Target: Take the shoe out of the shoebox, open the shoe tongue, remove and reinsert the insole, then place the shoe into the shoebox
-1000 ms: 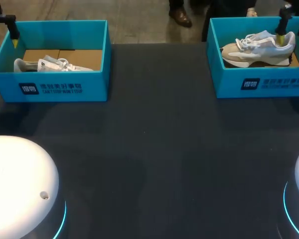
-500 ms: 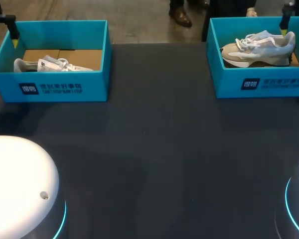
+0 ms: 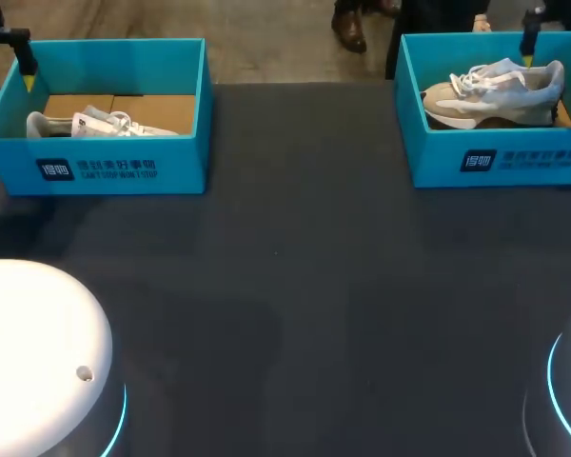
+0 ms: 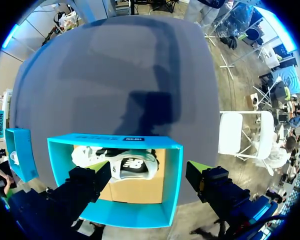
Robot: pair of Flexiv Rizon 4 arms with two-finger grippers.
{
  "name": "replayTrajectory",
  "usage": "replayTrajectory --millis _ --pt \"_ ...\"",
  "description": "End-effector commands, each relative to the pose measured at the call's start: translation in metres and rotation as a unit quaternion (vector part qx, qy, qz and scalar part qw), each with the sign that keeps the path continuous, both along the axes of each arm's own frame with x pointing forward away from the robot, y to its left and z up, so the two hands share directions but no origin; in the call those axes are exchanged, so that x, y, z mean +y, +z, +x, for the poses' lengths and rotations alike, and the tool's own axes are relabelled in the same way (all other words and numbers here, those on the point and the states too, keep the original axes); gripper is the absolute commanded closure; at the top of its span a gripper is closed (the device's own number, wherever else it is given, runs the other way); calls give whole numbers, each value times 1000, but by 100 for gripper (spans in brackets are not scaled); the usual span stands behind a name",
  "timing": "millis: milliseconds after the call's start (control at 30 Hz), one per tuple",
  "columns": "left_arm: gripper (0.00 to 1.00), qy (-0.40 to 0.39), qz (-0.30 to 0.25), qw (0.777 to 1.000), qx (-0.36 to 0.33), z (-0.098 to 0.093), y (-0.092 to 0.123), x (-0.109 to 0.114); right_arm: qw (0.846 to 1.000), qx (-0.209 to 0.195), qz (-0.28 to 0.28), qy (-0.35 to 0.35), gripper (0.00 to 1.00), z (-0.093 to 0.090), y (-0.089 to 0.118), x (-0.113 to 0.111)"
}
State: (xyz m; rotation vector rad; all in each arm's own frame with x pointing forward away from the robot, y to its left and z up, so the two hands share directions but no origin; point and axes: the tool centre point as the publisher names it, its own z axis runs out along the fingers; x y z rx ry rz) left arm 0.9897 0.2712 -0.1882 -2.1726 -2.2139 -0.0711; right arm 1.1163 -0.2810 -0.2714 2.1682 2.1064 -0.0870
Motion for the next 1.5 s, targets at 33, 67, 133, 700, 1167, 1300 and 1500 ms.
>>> replayTrajectory --millis 33,67,133,700,1167,1300,1500 --pt "0 0 1 1000 0 0 1 0 1000 0 2 0 0 14 -11 -7" --pt "0 0 1 1000 0 0 1 0 1000 -1 2 0 0 16 -12 -8" --pt "0 0 1 1000 0 0 1 0 1000 -2 0 1 0 21 -15 -12" --pt "0 0 1 1000 0 0 1 0 1000 1 -16 -4 22 48 -48 -32" --pt "0 0 1 1000 0 0 1 0 1000 2 -24 -8 26 56 -57 -38" --pt "0 0 1 1000 0 0 1 0 1000 4 -26 -10 24 57 -60 -42" --pt "0 0 1 1000 0 0 1 0 999 7 -31 -11 33 60 -67 -47"
